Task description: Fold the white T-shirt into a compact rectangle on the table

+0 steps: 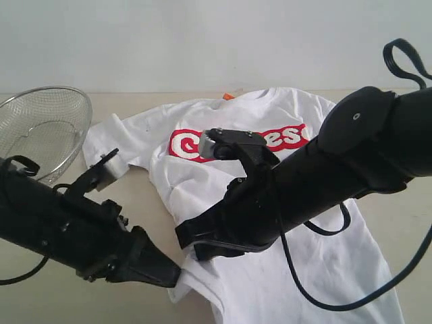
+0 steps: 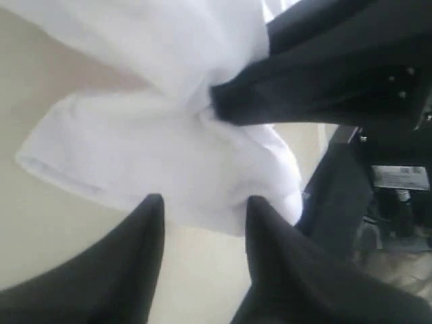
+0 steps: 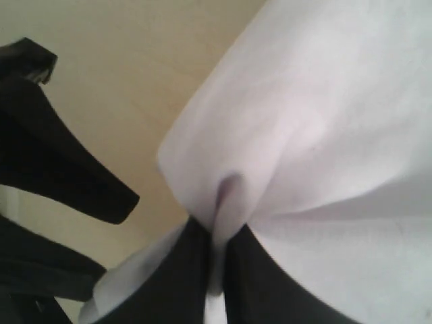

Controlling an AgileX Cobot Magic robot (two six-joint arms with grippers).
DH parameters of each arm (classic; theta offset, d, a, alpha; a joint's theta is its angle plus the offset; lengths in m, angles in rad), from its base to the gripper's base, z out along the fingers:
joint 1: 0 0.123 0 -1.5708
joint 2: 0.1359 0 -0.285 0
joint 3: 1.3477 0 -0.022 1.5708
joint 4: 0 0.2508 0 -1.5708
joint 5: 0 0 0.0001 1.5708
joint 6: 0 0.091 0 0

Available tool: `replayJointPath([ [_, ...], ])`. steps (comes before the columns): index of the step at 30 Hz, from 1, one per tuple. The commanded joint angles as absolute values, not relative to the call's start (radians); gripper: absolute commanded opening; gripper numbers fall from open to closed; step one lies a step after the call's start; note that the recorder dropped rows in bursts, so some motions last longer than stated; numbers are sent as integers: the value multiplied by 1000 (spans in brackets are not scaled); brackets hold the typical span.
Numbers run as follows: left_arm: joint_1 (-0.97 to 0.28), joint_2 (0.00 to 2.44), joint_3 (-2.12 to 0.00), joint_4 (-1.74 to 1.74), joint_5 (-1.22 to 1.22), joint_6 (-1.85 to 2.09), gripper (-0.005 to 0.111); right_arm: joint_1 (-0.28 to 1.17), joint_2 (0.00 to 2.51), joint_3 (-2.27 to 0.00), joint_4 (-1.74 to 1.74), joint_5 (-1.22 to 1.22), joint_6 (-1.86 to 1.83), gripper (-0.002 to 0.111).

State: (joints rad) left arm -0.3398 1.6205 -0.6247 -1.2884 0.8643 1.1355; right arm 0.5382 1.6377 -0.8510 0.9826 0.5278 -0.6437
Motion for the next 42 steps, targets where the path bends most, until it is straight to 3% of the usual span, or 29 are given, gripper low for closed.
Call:
replayJointPath([
  [1,-400,1541,-609,-1207,758,1088,37,539,1627,-849,989,519,-646,0],
  [8,-485,1468,-520,-1113,631,1067,34,539,1627,-849,989,520,-652,0],
  [14,-637,1373,-431,-1118,407,1151,5,539,1627,-849,989,508,-663,0],
  [28,-959,1087,-383,-1108,236,1138,5,539,1627,-849,989,502,-673,0],
  [42,-960,1076,-379,-986,120,1160,5,539,1627,-849,987,505,-682,0],
])
